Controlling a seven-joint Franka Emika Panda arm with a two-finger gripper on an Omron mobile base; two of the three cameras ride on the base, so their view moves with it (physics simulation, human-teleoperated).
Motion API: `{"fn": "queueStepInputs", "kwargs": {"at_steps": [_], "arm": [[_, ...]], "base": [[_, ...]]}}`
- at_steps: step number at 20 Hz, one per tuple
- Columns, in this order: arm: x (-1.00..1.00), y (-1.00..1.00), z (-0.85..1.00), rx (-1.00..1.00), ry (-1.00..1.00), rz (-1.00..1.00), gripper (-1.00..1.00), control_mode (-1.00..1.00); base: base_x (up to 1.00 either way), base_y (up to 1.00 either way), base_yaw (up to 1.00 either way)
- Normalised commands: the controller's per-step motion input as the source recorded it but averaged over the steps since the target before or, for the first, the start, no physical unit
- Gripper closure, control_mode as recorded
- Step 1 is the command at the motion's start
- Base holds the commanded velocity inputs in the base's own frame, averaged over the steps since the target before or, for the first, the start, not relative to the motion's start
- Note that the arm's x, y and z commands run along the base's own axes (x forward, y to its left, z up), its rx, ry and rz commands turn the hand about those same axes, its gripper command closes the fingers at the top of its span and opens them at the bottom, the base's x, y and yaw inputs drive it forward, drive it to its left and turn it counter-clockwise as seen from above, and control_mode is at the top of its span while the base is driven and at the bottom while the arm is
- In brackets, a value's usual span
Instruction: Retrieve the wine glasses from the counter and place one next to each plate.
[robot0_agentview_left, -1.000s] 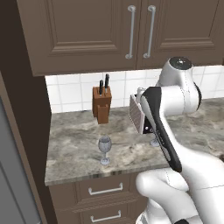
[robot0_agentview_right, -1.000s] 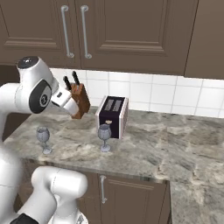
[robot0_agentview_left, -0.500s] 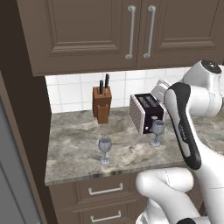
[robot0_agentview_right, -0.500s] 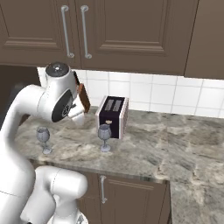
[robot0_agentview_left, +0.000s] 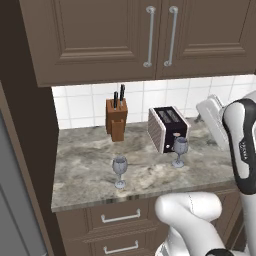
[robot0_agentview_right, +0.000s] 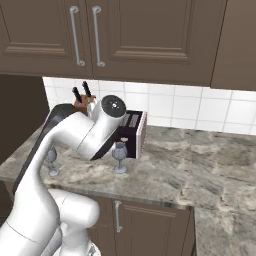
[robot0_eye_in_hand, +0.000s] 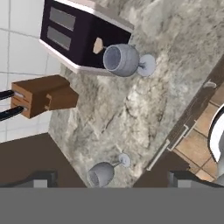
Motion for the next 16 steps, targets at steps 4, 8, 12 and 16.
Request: {"fn": "queueStepInputs", "kwargs": {"at_steps": [4, 8, 12, 16], "arm": [[-0.01, -0.05, -0.27, 0.42, 0.02, -0.16, -1.0, -1.0], [0.02, -0.14, -0.33, 0.57, 0.2, 0.0, -1.0, -1.0], [0.08, -0.17, -0.43, 0.52, 0.19, 0.04, -1.0, -1.0], [0.23, -0.3, -0.32, 0.37, 0.09, 0.09, -1.0, -1.0]], "base": [[0.0, 0.0, 0.0], [0.0, 0.0, 0.0], [0.0, 0.0, 0.0], [0.0, 0.0, 0.0]]}}
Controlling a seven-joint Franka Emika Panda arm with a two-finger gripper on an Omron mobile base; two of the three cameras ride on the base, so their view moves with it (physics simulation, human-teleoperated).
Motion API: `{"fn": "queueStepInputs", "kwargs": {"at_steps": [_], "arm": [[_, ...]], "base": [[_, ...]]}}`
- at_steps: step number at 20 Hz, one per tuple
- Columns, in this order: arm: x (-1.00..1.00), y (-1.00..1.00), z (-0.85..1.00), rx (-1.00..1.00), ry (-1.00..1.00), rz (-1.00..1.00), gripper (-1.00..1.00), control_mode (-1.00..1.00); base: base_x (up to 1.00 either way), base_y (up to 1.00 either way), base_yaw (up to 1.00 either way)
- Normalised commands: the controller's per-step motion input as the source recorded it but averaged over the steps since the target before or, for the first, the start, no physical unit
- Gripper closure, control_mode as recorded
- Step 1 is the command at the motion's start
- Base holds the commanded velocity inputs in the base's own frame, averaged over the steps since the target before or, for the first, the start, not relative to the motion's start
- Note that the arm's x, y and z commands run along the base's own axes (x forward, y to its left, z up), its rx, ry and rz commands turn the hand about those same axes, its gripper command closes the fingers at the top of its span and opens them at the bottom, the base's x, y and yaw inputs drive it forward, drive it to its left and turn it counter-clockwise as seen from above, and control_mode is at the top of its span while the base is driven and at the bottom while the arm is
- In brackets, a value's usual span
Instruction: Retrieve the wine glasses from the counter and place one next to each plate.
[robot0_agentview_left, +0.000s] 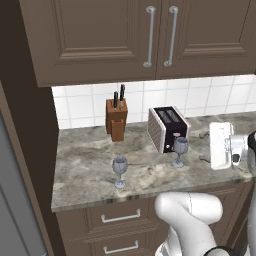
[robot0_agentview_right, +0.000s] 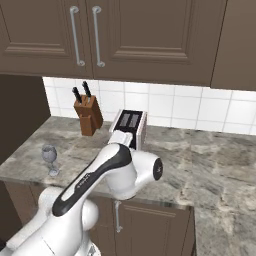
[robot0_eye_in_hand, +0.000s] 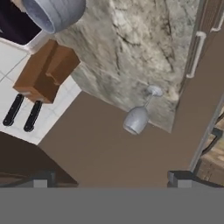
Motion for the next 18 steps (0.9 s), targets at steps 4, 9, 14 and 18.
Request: {"fn": "queueStepInputs", "kwargs": {"at_steps": [4, 9, 14, 18], "arm": [[0.25, -0.36, -0.07, 0.18, 0.01, 0.1, -1.0, -1.0], [0.37, -0.27, 0.0, 0.07, 0.11, 0.05, -1.0, -1.0], [0.4, -0.24, 0.0, 0.05, 0.24, 0.01, -1.0, -1.0], [0.29, -0.28, -0.14, 0.0, 0.15, 0.0, -1.0, -1.0]], "base": [[0.0, 0.0, 0.0], [0.0, 0.0, 0.0], [0.0, 0.0, 0.0], [0.0, 0.0, 0.0]]}}
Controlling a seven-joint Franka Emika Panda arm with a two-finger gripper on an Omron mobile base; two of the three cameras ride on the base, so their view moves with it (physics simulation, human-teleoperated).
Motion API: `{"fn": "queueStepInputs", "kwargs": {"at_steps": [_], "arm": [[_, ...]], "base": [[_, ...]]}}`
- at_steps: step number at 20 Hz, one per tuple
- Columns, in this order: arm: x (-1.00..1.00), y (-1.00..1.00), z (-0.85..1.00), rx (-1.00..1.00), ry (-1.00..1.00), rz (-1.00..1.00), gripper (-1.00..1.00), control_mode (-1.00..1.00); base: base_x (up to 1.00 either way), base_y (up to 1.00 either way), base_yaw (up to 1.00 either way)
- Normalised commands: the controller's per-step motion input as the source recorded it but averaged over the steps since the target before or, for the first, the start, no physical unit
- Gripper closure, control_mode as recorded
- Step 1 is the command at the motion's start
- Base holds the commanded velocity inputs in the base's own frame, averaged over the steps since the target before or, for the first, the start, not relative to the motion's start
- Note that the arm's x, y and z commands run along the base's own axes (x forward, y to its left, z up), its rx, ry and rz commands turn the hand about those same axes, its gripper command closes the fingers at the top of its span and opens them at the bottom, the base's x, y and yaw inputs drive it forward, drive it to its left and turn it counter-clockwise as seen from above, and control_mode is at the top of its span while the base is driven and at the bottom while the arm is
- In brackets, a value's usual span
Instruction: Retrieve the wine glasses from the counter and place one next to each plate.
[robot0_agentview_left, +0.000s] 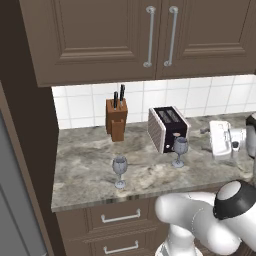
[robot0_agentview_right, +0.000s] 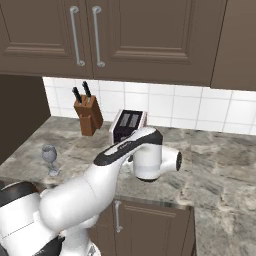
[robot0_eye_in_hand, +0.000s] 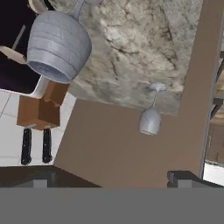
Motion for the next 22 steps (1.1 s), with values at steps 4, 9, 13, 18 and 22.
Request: {"fn": "queueStepInputs", "kwargs": {"at_steps": [4, 9, 13, 18, 22], "arm": [[0.25, -0.26, -0.22, 0.0, 0.17, 0.0, -1.0, -1.0], [0.13, -0.18, -0.26, 0.0, 0.08, 0.01, -1.0, -1.0], [0.11, -0.22, -0.28, 0.08, 0.03, 0.0, -1.0, -1.0], [0.13, -0.1, -0.25, 0.01, 0.0, 0.0, -1.0, -1.0], [0.1, 0.0, -0.28, 0.0, 0.01, 0.0, -1.0, -1.0]], "base": [[0.0, 0.0, 0.0], [0.0, 0.0, 0.0], [0.0, 0.0, 0.0], [0.0, 0.0, 0.0], [0.0, 0.0, 0.0]]}}
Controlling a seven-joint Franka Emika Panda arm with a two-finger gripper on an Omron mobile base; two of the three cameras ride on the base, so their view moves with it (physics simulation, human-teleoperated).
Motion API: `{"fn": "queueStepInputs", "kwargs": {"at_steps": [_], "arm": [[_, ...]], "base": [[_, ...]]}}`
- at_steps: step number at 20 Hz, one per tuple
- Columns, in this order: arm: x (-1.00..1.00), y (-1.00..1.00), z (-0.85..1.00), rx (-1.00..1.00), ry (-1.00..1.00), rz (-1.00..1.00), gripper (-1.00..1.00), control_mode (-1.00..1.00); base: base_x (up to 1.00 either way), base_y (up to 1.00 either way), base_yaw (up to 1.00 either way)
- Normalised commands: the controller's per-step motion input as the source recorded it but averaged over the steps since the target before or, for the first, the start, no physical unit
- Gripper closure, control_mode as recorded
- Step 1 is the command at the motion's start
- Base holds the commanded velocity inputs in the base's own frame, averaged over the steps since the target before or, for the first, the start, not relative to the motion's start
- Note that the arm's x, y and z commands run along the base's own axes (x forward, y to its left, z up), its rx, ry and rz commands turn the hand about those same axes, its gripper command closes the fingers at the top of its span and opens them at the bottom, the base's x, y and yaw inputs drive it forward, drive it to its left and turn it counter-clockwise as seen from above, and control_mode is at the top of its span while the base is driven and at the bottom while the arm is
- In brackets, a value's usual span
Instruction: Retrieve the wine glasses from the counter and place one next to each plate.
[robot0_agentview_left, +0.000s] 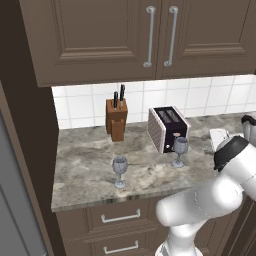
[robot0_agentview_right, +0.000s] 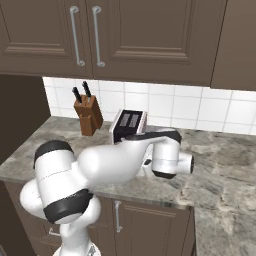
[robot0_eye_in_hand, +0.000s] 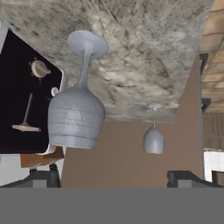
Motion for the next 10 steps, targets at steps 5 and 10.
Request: {"fn": "queueStepInputs", "kwargs": {"at_steps": [5, 10], "arm": [[0.17, 0.0, -0.25, 0.0, 0.04, 0.0, -1.0, -1.0], [0.16, 0.03, -0.11, 0.01, 0.0, 0.0, -1.0, -1.0]], "base": [[0.0, 0.0, 0.0], [0.0, 0.0, 0.0]]}}
